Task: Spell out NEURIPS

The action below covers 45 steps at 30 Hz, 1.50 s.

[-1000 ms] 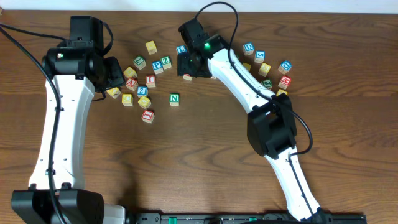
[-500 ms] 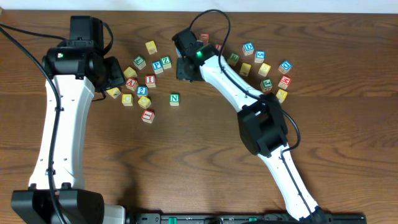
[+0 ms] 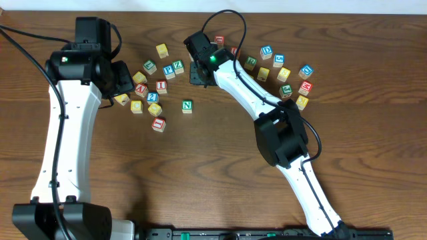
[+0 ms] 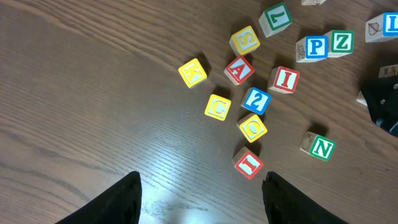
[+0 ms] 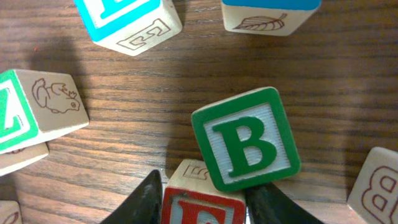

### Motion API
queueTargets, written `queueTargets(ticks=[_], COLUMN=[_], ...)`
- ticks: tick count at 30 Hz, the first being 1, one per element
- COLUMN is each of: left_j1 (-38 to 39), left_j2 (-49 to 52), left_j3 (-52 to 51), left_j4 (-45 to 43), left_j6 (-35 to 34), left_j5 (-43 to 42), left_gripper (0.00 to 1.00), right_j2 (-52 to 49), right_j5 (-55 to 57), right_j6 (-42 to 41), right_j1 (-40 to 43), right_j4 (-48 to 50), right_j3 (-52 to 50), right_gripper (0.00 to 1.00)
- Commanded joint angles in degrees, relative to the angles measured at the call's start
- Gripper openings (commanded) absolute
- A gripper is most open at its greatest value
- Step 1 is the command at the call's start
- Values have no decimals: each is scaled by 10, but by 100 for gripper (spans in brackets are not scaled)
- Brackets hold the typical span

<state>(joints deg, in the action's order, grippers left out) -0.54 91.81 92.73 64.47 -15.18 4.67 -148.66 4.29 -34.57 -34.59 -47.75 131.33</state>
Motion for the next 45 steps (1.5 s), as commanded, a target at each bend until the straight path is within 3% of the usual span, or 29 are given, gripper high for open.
queueTargets(ticks=[1,10,17,32,45], left_j1=[0,0,0,0,0], left_j2=[-5,-4,-4,-4,-4], left_j3=[11,4,3,3,3], left_j4=[2,2,-1,-2,-2], left_j6=[-1,-1,-1,-1,-1], left_j5=[5,5,5,5,5], left_gripper=[61,61,61,61,61], right_j2=[-12,-9,4,57,56], right_j5=[15,16,16,-45,-43], right_j6=[27,49,66,54,-25], right_j1=[-9,-4,-3,-15,-54], right_j4=[0,-15,-36,-238,-186], right_j3=[6,6,8,0,-60], right_gripper=[31,22,21,18,18])
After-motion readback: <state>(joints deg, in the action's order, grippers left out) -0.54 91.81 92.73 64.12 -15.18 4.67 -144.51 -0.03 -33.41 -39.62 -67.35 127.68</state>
